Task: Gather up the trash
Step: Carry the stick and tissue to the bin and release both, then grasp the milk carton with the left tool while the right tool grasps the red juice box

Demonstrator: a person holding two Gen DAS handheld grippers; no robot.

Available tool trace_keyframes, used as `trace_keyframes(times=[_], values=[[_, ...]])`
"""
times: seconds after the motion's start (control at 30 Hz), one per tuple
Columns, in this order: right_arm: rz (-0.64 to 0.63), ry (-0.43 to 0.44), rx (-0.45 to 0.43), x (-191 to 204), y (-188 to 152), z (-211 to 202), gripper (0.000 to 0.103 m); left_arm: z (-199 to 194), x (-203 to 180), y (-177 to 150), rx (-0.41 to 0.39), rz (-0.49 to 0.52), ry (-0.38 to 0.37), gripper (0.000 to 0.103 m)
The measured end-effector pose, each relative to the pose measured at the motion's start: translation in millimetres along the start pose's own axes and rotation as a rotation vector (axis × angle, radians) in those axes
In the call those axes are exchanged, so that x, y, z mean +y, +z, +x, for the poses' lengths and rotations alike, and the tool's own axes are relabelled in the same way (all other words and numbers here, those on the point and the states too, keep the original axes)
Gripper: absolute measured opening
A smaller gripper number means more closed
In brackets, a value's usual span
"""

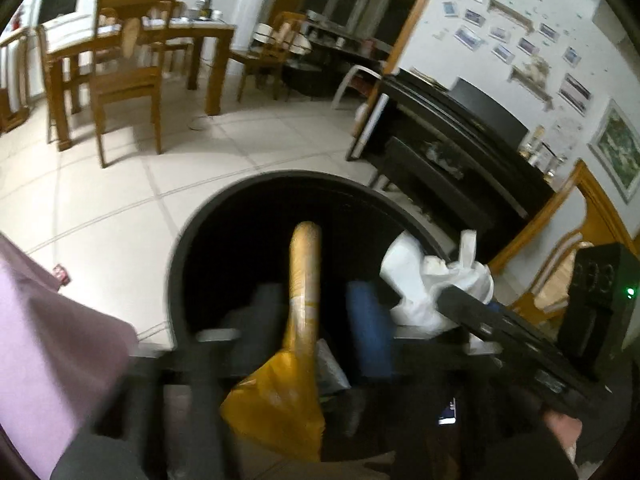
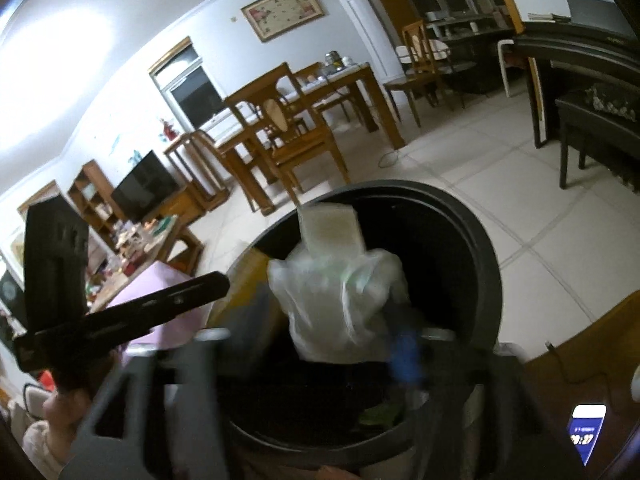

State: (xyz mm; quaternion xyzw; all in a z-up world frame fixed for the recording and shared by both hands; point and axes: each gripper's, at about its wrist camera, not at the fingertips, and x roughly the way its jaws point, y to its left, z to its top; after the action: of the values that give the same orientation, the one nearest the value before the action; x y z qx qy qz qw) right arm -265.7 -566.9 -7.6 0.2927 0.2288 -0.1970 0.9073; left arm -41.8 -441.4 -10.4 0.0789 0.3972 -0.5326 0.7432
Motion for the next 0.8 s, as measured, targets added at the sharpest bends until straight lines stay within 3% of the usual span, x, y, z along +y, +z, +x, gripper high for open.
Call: trace_keyframes(times=[0.07, 0.17, 0.3, 0.43, 0.57, 0.67, 0.8], values=[[-0.001, -0.015, -0.014, 0, 0, -3, 0.071, -16, 6, -3, -0.066, -0.007, 0.008, 0.09], [-0.007, -0.015, -0.016, 7, -2, -7, 0.071, -38, 14, -8, -0.093, -0.016, 0.016, 0.09], [-0.052, 0.021, -0.031, 30, -3, -9, 0.079, -74, 42, -23, -0.119, -0.08, 0.052, 0.09], [-0.133, 0.092, -0.006, 83, -10, -1, 0.085, -120, 71, -37, -0.179, -0.132, 0.094, 0.09], [-0.241, 0.174, 0.045, 155, -23, 18, 0.089, -180, 113, -55, -0.244, -0.159, 0.227, 0.09], [-0.322, 0.246, 0.097, 211, -39, 37, 0.09, -229, 154, -75, -0.272, -0.175, 0.377, 0.09], [-0.408, 0.341, 0.182, 284, -57, 64, 0.095, -278, 228, -98, -0.209, -0.205, 0.566, 0.09]])
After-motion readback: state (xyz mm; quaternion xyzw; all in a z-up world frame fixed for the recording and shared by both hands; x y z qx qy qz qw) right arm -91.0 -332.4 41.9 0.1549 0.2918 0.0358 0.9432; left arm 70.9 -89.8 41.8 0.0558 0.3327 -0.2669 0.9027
